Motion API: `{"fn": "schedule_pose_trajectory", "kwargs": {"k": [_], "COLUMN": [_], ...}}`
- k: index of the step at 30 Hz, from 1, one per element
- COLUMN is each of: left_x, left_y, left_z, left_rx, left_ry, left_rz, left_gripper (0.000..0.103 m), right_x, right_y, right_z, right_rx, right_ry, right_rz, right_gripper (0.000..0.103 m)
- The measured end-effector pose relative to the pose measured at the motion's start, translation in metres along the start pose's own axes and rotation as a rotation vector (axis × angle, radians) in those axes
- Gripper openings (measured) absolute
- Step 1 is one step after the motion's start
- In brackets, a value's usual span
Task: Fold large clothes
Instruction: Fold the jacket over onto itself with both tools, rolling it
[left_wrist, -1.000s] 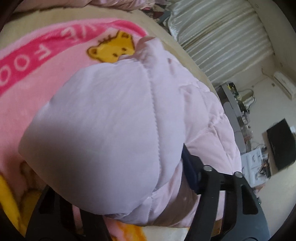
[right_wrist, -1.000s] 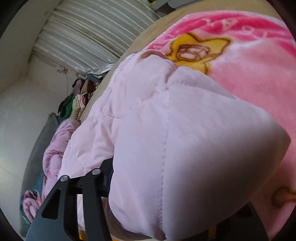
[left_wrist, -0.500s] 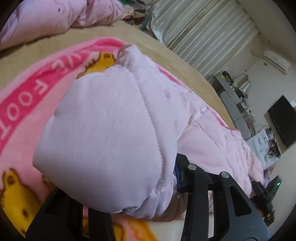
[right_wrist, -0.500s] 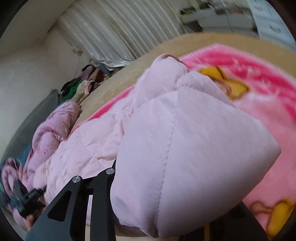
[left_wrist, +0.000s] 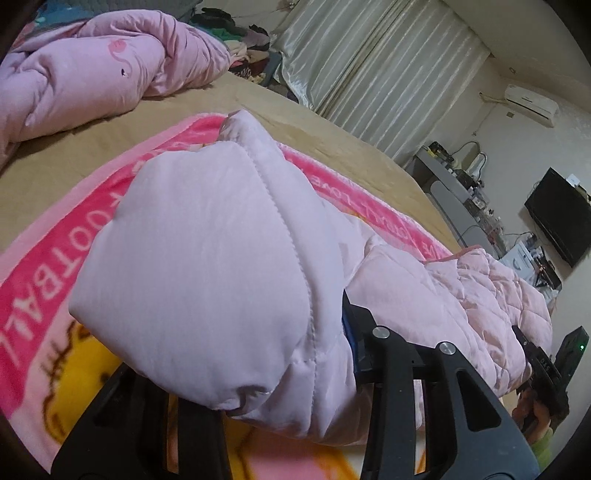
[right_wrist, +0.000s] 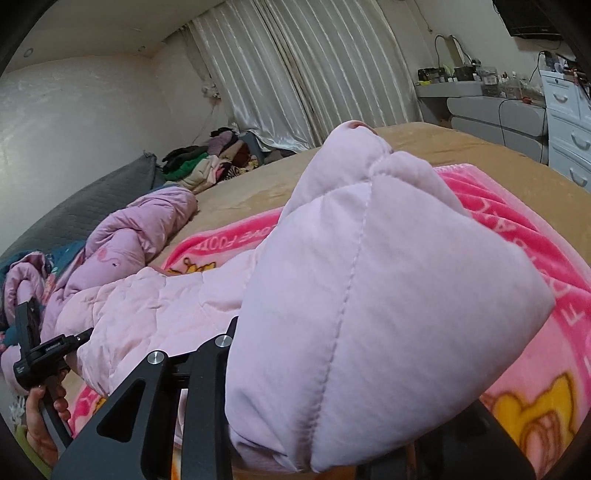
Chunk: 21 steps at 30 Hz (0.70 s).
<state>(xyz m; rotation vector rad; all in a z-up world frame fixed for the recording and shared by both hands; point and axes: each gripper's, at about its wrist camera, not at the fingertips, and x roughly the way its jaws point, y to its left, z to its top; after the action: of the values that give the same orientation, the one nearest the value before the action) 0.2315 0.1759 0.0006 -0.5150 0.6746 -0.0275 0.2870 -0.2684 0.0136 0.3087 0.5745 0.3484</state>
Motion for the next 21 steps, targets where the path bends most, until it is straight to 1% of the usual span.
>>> {"fn": "schedule_pose_trajectory", "kwargs": {"k": [4,11,14,21], "left_x": [-0.013,-0.035,-0.044,-0.058], "left_y": [0.003,0.013,0.019,0.028], "left_z": [-0.01,-0.029,-0.036,-0.054], "left_rx": [0.019,0.035,0.045,0.064], "left_ry": [-0.001,0.006,0.009,0.014], "left_rz": [0.008,0.005,0.005,0.013], "left_gripper": [0.03,0.03,0.03,0.03], "right_x": [-0.022,-0.055,-0.065,-0.086], "right_y": [-0.003,0.003,0.007,0.001], "right_z": [-0.017,-0.043,-0.053,-0.08], "right_rx": [-0.003,-0.014,-0.007,0.045], "right_ry": [0.004,0.004,0.011,0.032], "right_rz": [-0.002,0.0,-0.002,-0.005], "right_gripper": [0.026,0.026,0.026,0.026]}}
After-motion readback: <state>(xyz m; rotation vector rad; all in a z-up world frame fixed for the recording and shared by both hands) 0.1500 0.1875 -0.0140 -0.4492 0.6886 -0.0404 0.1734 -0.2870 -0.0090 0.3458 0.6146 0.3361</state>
